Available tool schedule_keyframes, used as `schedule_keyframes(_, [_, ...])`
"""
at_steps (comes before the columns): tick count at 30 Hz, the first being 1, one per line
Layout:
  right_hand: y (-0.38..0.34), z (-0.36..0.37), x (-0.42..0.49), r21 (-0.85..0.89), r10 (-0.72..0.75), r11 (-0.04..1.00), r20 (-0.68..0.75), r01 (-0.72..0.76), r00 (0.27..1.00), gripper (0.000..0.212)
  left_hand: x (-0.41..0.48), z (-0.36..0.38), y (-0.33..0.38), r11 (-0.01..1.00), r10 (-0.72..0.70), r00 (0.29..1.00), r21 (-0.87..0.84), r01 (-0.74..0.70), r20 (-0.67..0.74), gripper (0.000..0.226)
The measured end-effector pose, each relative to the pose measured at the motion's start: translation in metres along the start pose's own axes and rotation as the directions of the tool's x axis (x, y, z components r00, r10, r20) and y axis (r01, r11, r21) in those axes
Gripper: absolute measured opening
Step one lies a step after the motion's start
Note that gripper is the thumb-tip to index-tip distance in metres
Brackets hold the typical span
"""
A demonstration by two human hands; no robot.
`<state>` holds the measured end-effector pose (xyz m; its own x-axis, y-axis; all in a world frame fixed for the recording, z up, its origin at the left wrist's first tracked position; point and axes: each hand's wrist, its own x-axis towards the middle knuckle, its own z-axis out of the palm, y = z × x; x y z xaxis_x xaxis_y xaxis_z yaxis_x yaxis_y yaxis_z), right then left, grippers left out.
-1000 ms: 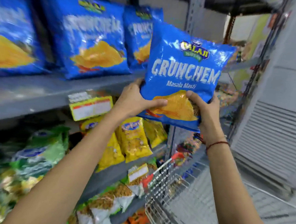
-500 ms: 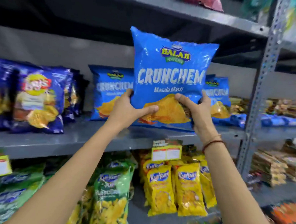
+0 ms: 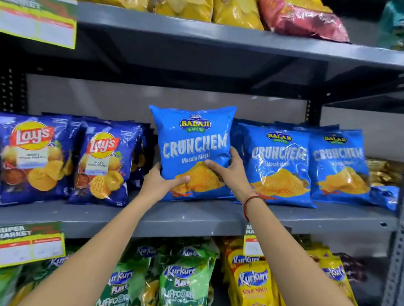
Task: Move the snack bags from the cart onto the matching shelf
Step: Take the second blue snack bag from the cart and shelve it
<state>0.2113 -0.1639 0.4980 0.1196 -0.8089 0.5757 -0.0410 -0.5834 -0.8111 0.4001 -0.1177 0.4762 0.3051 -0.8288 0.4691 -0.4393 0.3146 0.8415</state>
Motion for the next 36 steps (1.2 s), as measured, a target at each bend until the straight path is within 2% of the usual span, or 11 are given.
schedule_keyframes(3, [0.007,0.004,-0.001,0.019,0.030,0.999,0.003,-0.030,1.000,0.095,0.006,0.004,-0.010,1.000,-0.018,1.000,0.015,0.018,0.002,0.070])
schedule_keyframes(7, [0.015,0.008,0.003,0.006,0.061,0.998,-0.010,-0.061,0.998,0.077,0.009,0.004,-0.012,0.999,-0.041,0.998,0.033,0.039,0.046,0.072])
schedule_keyframes(13, [0.025,0.009,0.004,-0.064,0.051,0.996,-0.072,-0.056,0.996,0.086,0.003,-0.001,-0.006,0.991,-0.058,0.996,0.125,0.049,0.067,0.077])
schedule_keyframes(16, [0.020,0.015,-0.002,-0.173,-0.065,0.985,-0.230,0.025,0.971,0.086,-0.007,-0.013,-0.003,0.979,0.018,1.000,0.201,-0.023,0.022,0.081])
schedule_keyframes(20, [0.003,0.035,-0.016,-0.384,-0.351,0.903,-0.398,0.194,0.848,0.066,-0.034,-0.043,-0.002,0.948,0.244,0.965,0.234,-0.216,-0.097,0.059])
schedule_keyframes(22, [-0.011,0.054,-0.025,-0.361,-0.403,0.892,-0.356,0.274,0.843,0.054,-0.046,-0.062,-0.004,0.904,0.349,0.925,0.317,-0.288,-0.153,0.048])
schedule_keyframes(24, [-0.020,0.077,-0.029,-0.261,-0.369,0.915,-0.231,0.309,0.900,0.048,-0.057,-0.083,-0.010,0.857,0.416,0.889,0.411,-0.312,-0.191,0.041])
schedule_keyframes(26, [-0.028,0.101,-0.034,-0.172,-0.274,0.950,-0.054,0.261,0.960,0.050,-0.065,-0.103,-0.020,0.801,0.446,0.870,0.527,-0.284,-0.209,0.038])
schedule_keyframes(28, [-0.034,0.124,-0.037,-0.129,-0.158,0.977,0.114,0.172,0.981,0.060,-0.072,-0.122,-0.033,0.731,0.452,0.869,0.642,-0.231,-0.202,0.041])
schedule_keyframes(32, [-0.033,0.162,-0.039,-0.104,-0.036,0.992,0.269,0.067,0.962,0.070,-0.083,-0.153,-0.055,0.655,0.369,0.907,0.750,-0.096,-0.205,0.049])
schedule_keyframes(36, [-0.022,0.192,-0.035,-0.053,0.132,0.991,0.353,-0.121,0.926,0.087,-0.092,-0.170,-0.068,0.628,0.207,0.965,0.779,-0.003,-0.163,0.067])
